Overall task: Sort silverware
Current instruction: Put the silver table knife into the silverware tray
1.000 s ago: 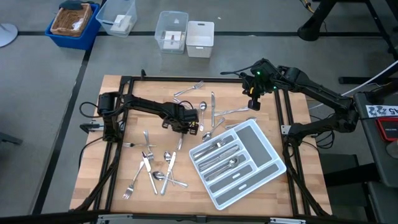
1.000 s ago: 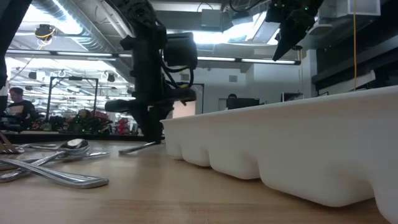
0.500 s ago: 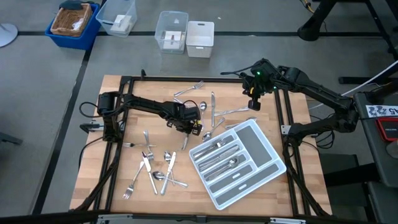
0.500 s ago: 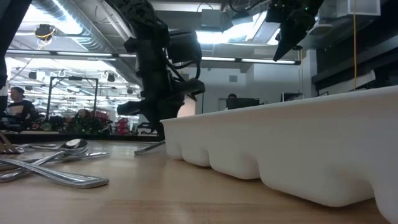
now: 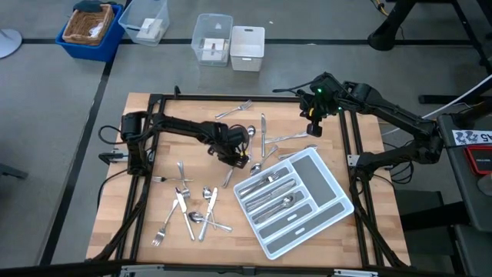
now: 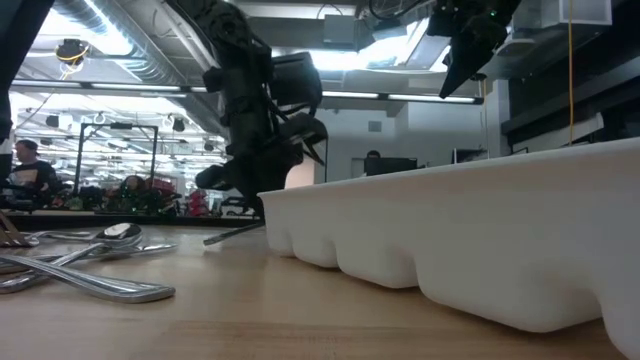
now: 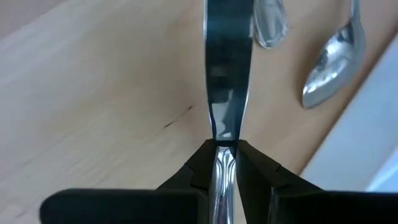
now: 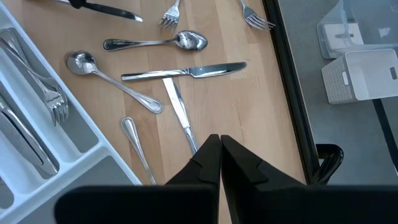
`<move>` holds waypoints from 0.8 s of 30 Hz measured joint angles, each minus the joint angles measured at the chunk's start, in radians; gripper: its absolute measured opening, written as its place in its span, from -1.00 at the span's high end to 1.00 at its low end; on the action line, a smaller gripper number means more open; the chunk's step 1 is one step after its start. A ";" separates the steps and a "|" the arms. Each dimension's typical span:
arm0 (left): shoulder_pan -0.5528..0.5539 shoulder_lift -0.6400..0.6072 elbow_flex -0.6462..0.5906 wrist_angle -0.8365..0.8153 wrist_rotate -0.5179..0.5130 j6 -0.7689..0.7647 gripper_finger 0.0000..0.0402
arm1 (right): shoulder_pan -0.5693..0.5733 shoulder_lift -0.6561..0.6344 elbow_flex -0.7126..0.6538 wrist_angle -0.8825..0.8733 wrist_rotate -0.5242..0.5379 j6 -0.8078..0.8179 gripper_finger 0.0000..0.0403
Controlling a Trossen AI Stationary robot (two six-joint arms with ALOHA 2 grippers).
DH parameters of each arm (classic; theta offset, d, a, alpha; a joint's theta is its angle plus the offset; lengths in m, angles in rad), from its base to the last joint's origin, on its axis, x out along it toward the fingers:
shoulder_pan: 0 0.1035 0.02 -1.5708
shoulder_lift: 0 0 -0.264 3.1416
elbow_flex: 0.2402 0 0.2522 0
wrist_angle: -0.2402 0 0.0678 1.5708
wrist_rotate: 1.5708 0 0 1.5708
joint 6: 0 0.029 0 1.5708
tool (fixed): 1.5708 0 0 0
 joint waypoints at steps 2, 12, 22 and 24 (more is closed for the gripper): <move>0.008 0.000 0.000 0.000 0.031 0.027 0.80 | 0.000 0.000 0.000 0.000 0.000 0.000 0.93; 0.045 -0.001 0.001 -0.004 0.192 0.161 0.80 | 0.000 0.000 0.000 0.000 0.000 -0.002 0.93; 0.047 -0.001 0.001 -0.007 0.131 0.155 0.80 | 0.000 0.000 0.000 0.000 0.000 -0.002 0.93; 0.039 -0.001 0.001 -0.007 0.095 0.154 0.80 | 0.000 0.000 0.000 0.000 0.000 -0.002 0.93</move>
